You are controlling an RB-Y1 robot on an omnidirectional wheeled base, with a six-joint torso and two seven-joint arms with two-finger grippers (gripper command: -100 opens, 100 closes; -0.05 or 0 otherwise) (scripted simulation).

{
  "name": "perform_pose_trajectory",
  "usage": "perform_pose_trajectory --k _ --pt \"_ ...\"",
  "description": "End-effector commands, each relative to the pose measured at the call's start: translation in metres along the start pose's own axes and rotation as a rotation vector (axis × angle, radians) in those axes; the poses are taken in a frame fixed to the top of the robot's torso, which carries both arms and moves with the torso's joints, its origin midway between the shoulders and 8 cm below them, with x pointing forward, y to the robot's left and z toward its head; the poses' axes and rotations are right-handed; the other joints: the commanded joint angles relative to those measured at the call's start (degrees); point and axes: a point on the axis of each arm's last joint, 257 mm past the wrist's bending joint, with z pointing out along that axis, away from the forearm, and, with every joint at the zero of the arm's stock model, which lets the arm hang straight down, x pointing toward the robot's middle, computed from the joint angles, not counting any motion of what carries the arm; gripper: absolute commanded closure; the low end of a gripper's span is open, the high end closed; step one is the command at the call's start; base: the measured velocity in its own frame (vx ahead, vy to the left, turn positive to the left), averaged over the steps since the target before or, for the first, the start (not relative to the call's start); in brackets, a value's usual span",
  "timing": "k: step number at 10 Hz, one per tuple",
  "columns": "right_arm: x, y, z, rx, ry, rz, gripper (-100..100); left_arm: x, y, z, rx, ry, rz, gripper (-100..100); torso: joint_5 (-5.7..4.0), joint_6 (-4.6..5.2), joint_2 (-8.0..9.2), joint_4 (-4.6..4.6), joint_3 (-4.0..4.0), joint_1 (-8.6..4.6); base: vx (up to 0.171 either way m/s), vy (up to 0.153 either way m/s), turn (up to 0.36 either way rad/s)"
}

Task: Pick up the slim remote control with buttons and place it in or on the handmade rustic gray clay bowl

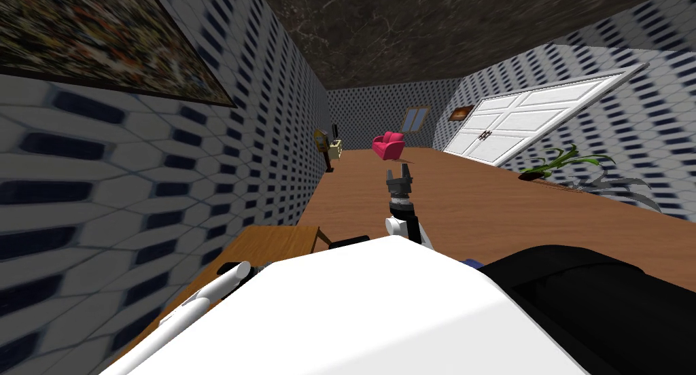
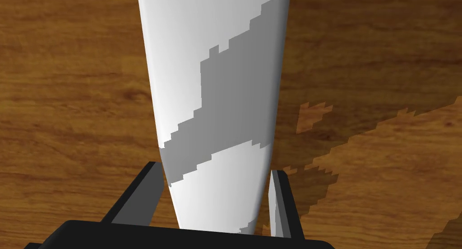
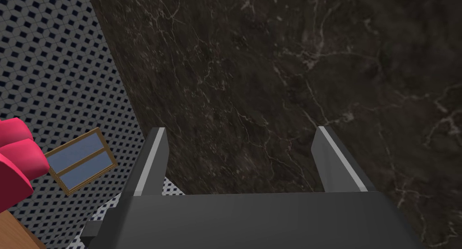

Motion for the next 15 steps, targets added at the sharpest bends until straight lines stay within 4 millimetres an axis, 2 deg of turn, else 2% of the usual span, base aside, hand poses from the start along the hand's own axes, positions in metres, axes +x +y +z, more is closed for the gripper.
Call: perform_pose_trajectory --k 1,4,5,6,9,10,11,12,13,15 --pt "0.000 0.000 0.000 0.000 0.000 0.000 0 0.000 0.000 0.000 0.000 0.000 0.000 100 0.00 0.00 0.00 0.00 0.00 0.00 0.000 0.000 0.000" --pt "0.000 0.000 0.000 0.000 0.000 0.000 0 0.000 -0.001 0.000 0.001 0.000 0.000 100 -0.01 -0.02 -0.02 -0.03 -0.02 -0.02 0.000 0.000 0.000" --pt "0.000 0.000 0.000 0.000 0.000 0.000 0 0.000 -0.001 0.000 0.001 0.000 0.000 0 -0.01 -0.02 -0.02 -0.03 -0.02 -0.02 0.000 0.000 0.000" --pt "0.000 0.000 0.000 0.000 0.000 0.000 0 -0.007 -0.002 -0.010 0.004 -0.001 0.004 100 -0.01 -0.02 -0.02 -0.03 -0.02 -0.02 0.000 -0.038 0.025" --pt "0.000 0.000 0.000 0.000 0.000 0.000 0 -0.011 -0.003 -0.014 0.003 -0.001 0.007 100 -0.09 -0.01 -0.06 -0.02 -0.03 -0.26 0.011 -0.044 0.020" --pt "0.000 0.000 0.000 0.000 0.000 0.000 0 -0.011 -0.003 -0.014 0.003 0.000 0.006 0 -0.07 -0.01 -0.05 -0.02 -0.03 -0.17 0.000 0.000 0.000" --pt "0.000 0.000 0.000 0.000 0.000 0.000 0 -0.029 -0.008 -0.025 0.010 -0.030 0.009 100 -0.06 -0.02 -0.03 -0.02 -0.03 -0.11 -0.013 -0.019 0.033" --pt "0.000 0.000 0.000 0.000 0.000 0.000 0 -0.050 -0.013 -0.040 0.016 -0.063 0.013 100 -0.14 -0.02 0.01 0.00 0.00 -0.14 -0.030 -0.046 0.059" --pt "0.000 0.000 0.000 0.000 0.000 0.000 0 -0.050 -0.013 -0.040 0.016 -0.063 0.013 100 -0.15 -0.04 0.06 0.01 0.03 -0.22 -0.025 -0.036 0.021" --pt "0.000 0.000 0.000 0.000 0.000 0.000 0 -0.069 -0.017 -0.054 0.019 -0.093 0.017 100 -0.15 -0.03 0.07 0.03 0.05 -0.21 -0.010 -0.030 0.024"
